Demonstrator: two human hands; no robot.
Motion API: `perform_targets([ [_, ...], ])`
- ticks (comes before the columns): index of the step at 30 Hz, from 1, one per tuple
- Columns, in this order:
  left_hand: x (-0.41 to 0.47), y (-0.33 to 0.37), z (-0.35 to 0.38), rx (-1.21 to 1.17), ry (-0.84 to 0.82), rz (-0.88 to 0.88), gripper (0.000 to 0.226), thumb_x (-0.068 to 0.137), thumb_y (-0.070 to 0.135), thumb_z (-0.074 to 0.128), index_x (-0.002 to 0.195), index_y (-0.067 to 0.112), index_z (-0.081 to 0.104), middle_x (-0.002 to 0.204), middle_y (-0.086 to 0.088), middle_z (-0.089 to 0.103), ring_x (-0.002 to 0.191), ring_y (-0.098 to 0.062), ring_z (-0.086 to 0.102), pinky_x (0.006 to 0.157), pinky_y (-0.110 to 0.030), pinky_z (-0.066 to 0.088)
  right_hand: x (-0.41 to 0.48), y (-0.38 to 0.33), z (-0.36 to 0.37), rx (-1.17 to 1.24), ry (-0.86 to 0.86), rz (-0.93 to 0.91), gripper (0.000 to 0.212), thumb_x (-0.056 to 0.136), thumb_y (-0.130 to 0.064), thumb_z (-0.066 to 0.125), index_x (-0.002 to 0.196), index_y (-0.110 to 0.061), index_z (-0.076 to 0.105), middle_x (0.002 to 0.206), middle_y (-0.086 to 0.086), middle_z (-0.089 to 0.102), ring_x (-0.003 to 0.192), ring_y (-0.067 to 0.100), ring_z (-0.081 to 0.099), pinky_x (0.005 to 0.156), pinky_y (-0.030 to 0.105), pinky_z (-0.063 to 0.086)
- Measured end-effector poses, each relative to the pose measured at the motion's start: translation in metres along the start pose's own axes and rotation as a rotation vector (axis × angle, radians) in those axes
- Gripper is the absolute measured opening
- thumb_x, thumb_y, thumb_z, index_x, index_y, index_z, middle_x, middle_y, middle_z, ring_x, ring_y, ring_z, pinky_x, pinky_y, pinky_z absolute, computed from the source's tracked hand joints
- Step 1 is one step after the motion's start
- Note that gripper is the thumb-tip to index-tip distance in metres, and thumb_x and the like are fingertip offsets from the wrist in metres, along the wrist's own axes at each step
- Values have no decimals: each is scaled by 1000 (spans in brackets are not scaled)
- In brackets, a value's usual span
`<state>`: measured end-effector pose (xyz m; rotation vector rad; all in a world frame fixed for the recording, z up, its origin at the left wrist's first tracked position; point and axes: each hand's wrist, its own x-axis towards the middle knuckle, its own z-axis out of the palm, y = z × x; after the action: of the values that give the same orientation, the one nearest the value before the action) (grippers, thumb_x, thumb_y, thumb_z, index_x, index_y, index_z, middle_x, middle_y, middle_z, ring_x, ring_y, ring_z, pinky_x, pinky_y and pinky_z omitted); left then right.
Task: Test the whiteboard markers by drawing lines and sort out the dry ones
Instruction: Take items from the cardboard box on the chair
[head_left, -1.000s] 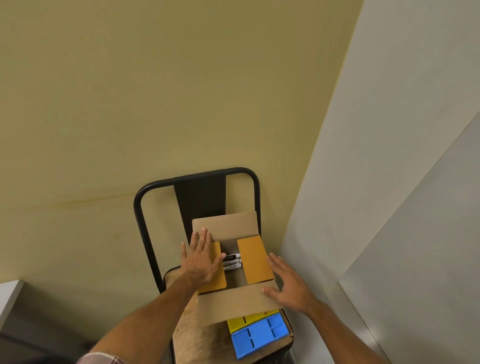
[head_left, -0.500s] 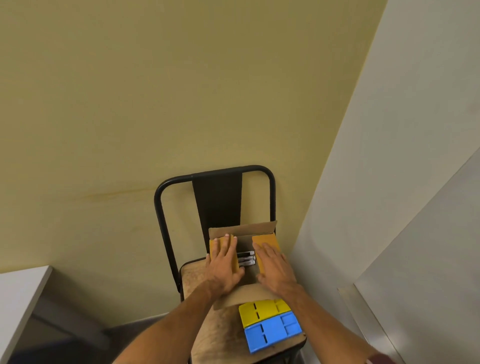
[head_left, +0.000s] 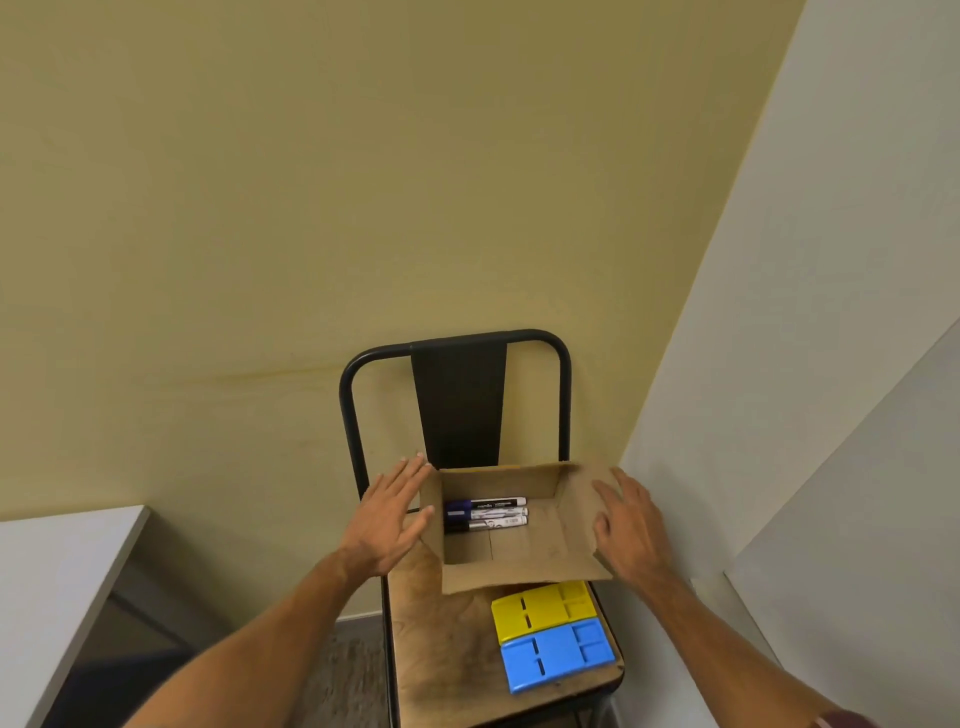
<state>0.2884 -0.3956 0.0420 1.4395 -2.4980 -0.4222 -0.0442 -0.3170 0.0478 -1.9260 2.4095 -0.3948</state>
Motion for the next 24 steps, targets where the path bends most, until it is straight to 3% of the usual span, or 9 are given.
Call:
perform_targets([
  [2,-6,-8,-2,29,-35,-25,87,83,77,-4,154,28,5,159,12,-5,149,-9,-6,121,-32,-2,-2,7,0,-82,-71,53,50,95,-28,45,144,-21,36,157,7,17,143,25,16,114,38,21],
  [5,-12,-17,-2,131,-157,-75,59,102,51,17,154,30,-1,160,11,-6,150,-12,-6,120,-33,-6,-1,9,3,-201,-187,65,48,97,-30,41,143,-20,36,158,6,13,145,27,4,116,38,13],
  [10,-12,-13,8,242,-391,-174,70,103,31,43,156,26,-2,164,4,0,151,-20,-2,119,-48,-6,3,-1,8,-158,-357,83,55,85,-24,64,134,-11,41,142,6,39,137,25,26,115,39,19],
  [14,0,10,5,273,-305,-190,77,97,31,56,155,15,8,163,-3,11,151,-22,5,122,-44,-2,6,-7,3,-68,-234,66,71,78,-27,75,137,-12,39,145,7,34,134,22,31,110,32,29],
  [18,11,31,5,300,-173,-209,65,103,32,38,156,13,5,163,-7,8,151,-24,1,122,-41,-4,17,-18,-4,-15,-74,-60,39,90,-20,60,129,-15,53,131,3,49,119,17,43,99,27,40],
  [22,19,48,10,317,-129,-138,62,104,38,28,156,14,3,164,-7,4,151,-24,-1,119,-42,-11,18,-27,-2,88,-267,-163,27,94,-32,55,117,-20,62,114,-1,64,100,12,58,90,29,48],
  [24,24,55,12,291,-120,-109,65,104,43,29,156,16,2,164,-4,2,151,-23,-1,117,-42,-13,16,-29,3,77,-335,-221,35,94,-34,54,127,-22,56,126,-2,61,111,13,56,98,32,45],
])
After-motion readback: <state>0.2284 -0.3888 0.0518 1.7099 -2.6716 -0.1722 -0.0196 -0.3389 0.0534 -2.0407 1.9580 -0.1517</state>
